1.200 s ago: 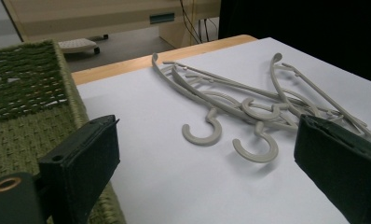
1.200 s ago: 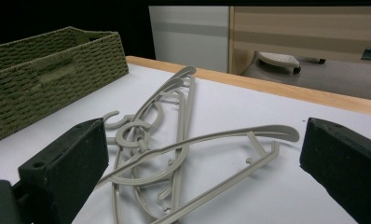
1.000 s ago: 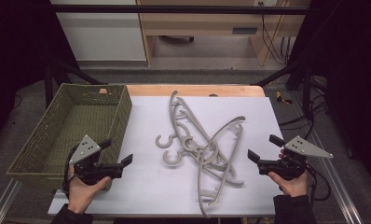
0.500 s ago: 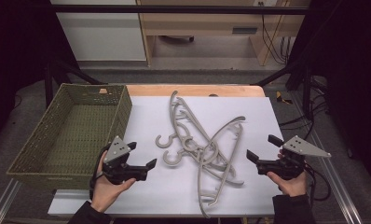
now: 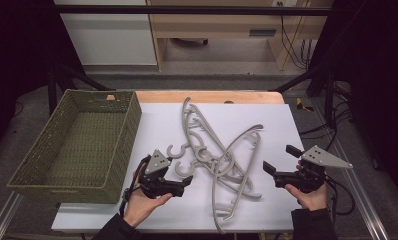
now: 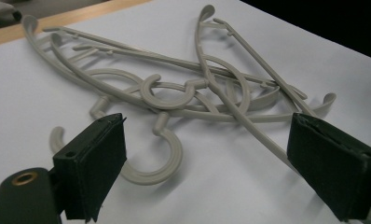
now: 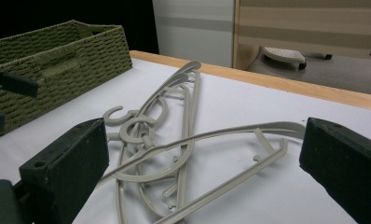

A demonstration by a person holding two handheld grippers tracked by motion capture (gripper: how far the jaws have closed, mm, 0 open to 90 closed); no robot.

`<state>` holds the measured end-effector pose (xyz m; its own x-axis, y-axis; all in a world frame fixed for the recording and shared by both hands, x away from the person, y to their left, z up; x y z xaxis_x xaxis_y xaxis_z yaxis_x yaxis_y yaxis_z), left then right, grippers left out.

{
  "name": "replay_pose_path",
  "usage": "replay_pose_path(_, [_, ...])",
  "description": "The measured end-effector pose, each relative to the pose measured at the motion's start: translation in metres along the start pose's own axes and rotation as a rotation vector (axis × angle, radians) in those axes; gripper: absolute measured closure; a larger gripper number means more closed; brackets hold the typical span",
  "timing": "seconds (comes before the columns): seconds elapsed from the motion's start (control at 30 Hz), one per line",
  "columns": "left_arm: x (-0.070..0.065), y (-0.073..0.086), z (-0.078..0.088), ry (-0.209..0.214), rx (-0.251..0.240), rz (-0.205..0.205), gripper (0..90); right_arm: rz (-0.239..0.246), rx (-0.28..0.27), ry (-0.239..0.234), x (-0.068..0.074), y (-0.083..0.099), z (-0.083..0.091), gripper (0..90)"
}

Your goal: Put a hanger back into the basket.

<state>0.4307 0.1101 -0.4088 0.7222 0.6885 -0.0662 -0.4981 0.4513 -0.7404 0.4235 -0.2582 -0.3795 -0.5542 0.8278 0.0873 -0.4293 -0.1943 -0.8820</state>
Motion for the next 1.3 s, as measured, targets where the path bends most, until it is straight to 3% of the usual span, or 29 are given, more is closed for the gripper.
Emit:
replay_pose_path(0.37, [-0.022, -0.003, -0.036, 0.034, 0.056, -0.017, 16.2, -0.001, -0.003, -0.002, 0.0, 0.0, 0.001, 1.6])
replay_pose_path(0.6, [-0.035, 0.0, -0.062, 0.038, 0.126, -0.03, 20.6, -0.002, -0.003, -0.002, 0.0, 0.0, 0.001, 1.6])
replay_pose_path(0.73, [-0.04, 0.002, -0.076, 0.051, 0.164, -0.018, 23.9, -0.002, -0.003, -0.002, 0.0, 0.0, 0.001, 1.6])
replay_pose_path(1.07, [-0.047, 0.004, -0.099, 0.075, 0.231, 0.006, 41.0, -0.002, 0.0, -0.005, 0.0, 0.0, 0.0, 1.6])
replay_pose_path(1.2, [-0.045, 0.004, -0.102, 0.089, 0.251, 0.014, 46.3, -0.002, 0.003, -0.004, 0.0, 0.0, 0.0, 1.6])
replay_pose_path(1.23, [-0.046, 0.004, -0.102, 0.101, 0.25, 0.034, 49.2, -0.002, 0.003, -0.004, 0.0, 0.0, 0.0, 1.6])
replay_pose_path(1.3, [-0.044, 0.004, -0.101, 0.106, 0.262, 0.033, 55.6, -0.002, 0.003, -0.005, 0.0, 0.0, 0.0, 1.6])
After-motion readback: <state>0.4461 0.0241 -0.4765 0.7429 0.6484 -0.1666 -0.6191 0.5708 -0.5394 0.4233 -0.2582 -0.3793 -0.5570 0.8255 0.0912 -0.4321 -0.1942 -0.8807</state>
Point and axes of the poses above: each handheld gripper's, and its own axes: z roughly backward along the jaws, y roughly out of its underside, x roughly to its left, the point moved 2 cm from there along -z, roughly forward along the jaws, and after that the axes turned 10 degrees about x, right-handed, at the moved point
